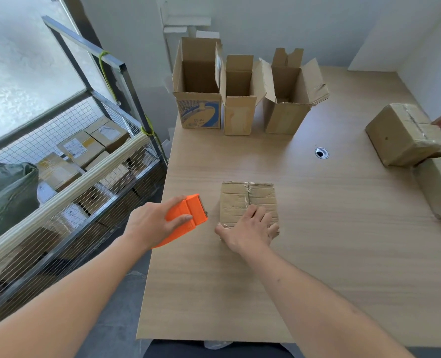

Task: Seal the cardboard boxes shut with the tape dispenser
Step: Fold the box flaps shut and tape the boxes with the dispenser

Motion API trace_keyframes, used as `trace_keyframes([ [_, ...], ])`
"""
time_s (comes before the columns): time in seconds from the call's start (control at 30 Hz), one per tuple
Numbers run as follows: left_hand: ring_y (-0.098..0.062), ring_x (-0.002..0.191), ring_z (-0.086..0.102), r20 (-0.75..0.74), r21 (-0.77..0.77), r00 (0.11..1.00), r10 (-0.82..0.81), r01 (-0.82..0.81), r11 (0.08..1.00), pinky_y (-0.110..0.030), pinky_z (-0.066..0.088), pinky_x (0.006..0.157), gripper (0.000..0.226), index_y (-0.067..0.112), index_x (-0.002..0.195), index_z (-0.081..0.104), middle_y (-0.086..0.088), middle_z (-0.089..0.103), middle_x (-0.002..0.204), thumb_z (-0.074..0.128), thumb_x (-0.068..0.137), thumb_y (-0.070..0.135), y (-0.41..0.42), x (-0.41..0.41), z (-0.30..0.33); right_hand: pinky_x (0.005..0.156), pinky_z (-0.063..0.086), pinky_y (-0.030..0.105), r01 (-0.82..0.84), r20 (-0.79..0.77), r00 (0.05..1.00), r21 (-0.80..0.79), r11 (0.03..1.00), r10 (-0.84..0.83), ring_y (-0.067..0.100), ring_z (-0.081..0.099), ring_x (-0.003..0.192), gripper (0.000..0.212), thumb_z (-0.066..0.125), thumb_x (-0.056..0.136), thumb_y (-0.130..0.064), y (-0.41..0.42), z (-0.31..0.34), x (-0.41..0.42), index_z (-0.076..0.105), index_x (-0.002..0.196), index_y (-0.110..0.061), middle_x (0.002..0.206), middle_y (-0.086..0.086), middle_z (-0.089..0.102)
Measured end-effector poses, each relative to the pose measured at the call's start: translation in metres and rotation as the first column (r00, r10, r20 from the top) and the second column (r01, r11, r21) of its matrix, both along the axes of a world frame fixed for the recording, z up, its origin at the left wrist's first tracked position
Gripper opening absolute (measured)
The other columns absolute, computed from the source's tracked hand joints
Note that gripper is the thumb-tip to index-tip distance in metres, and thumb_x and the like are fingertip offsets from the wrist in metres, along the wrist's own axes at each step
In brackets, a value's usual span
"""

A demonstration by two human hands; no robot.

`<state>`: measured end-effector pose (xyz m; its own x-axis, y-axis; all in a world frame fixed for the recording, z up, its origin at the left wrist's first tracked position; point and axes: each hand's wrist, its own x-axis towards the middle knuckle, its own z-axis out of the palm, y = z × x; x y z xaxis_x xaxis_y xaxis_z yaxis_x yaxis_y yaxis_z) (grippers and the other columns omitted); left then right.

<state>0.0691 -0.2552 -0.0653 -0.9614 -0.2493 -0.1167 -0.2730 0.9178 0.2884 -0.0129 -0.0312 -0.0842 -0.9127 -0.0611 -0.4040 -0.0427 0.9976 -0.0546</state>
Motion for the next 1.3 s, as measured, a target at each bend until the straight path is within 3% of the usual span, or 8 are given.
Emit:
trace_keyframes([
  [0.13,-0.023,0.081,0.070,-0.053,0.122,0.996,0.069,-0.062,0.991,-0.042,0.058,0.072,0.069,0.051,0.143,0.037,0.006,0.072,0.095,0.036,0.084,0.085,-0.003,-0.003,-0.003,0.100,0.022,0.054,-0.149,-0.106,0.983,0.033,0.988,0.151,0.031,0.032,0.115,0.084,0.041,0.079,-0.073,0.006,-0.006,0.005,0.033,0.134,-0.010,0.124,0.009,0.035],
  [0.4,-0.022,0.084,0.071,-0.143,0.179,0.985,0.096,-0.070,0.981,-0.044,0.059,0.074,0.072,0.054,0.146,0.035,0.009,0.073,0.099,0.033,0.083,0.090,-0.008,-0.014,0.003,0.122,0.012,0.062,-0.472,-0.113,0.860,0.190,0.861,0.497,0.061,0.003,0.144,0.085,0.054,0.093,-0.022,0.049,-0.045,-0.017,0.006,0.152,0.015,0.155,0.032,0.019],
  [0.57,-0.023,0.087,0.071,-0.196,0.222,0.974,0.111,-0.066,0.973,-0.044,0.059,0.076,0.073,0.054,0.147,0.033,0.008,0.073,0.104,0.038,0.083,0.089,-0.010,-0.022,0.009,0.123,0.018,0.059,-0.527,-0.189,0.807,0.197,0.827,0.559,0.058,0.015,0.147,0.074,0.055,0.089,-0.014,0.064,-0.057,-0.019,0.024,0.148,0.019,0.149,0.037,0.034],
  [0.77,-0.019,0.095,0.065,-0.163,0.361,0.986,0.045,0.018,0.932,-0.046,0.056,0.086,0.069,0.057,0.147,0.034,0.004,0.069,0.114,0.069,0.088,0.056,-0.006,-0.027,0.016,0.124,0.024,0.049,-0.430,-0.226,0.876,0.033,0.902,0.426,0.043,0.030,0.149,0.071,0.077,0.066,0.007,0.056,-0.029,-0.022,0.048,0.130,-0.006,0.143,0.019,0.043],
  [0.93,-0.019,0.111,0.062,-0.145,0.467,0.989,-0.032,0.097,0.879,-0.048,0.056,0.095,0.072,0.055,0.151,0.030,0.005,0.061,0.131,0.070,0.093,0.039,-0.010,-0.024,0.022,0.091,0.056,0.043,-0.446,-0.452,0.811,-0.066,0.893,0.372,0.036,0.059,0.121,0.056,0.073,0.059,0.011,0.074,-0.026,-0.024,0.061,0.109,-0.009,0.126,0.010,0.060],
  [1.07,-0.021,0.109,0.063,-0.170,0.469,0.983,-0.064,0.138,0.873,-0.050,0.055,0.098,0.079,0.057,0.152,0.023,0.003,0.060,0.132,0.069,0.096,0.025,-0.010,-0.021,0.024,0.082,0.051,0.043,-0.356,-0.555,0.818,-0.279,0.892,0.153,0.033,0.059,0.100,0.033,0.053,0.082,-0.021,0.060,-0.020,-0.007,0.063,0.112,-0.014,0.121,0.008,0.057],
  [1.2,-0.019,0.103,0.063,-0.199,0.477,0.977,-0.077,0.165,0.863,-0.048,0.055,0.096,0.080,0.059,0.151,0.023,0.004,0.061,0.128,0.067,0.097,0.020,-0.008,-0.022,0.028,0.111,0.026,0.046,-0.212,-0.221,0.960,-0.172,0.962,0.172,0.032,0.032,0.134,0.094,0.041,0.074,-0.089,0.034,-0.018,0.005,0.038,0.143,-0.026,0.143,0.007,0.033],
  [1.3,-0.019,0.105,0.062,-0.191,0.458,0.975,-0.117,0.194,0.868,-0.046,0.054,0.097,0.080,0.059,0.152,0.022,0.003,0.060,0.130,0.066,0.098,0.020,-0.007,-0.022,0.032,0.116,0.015,0.046,-0.263,-0.151,0.959,-0.142,0.954,0.241,0.033,0.016,0.146,0.101,0.057,0.073,-0.080,0.032,-0.014,0.005,0.025,0.152,-0.025,0.154,0.010,0.020],
])
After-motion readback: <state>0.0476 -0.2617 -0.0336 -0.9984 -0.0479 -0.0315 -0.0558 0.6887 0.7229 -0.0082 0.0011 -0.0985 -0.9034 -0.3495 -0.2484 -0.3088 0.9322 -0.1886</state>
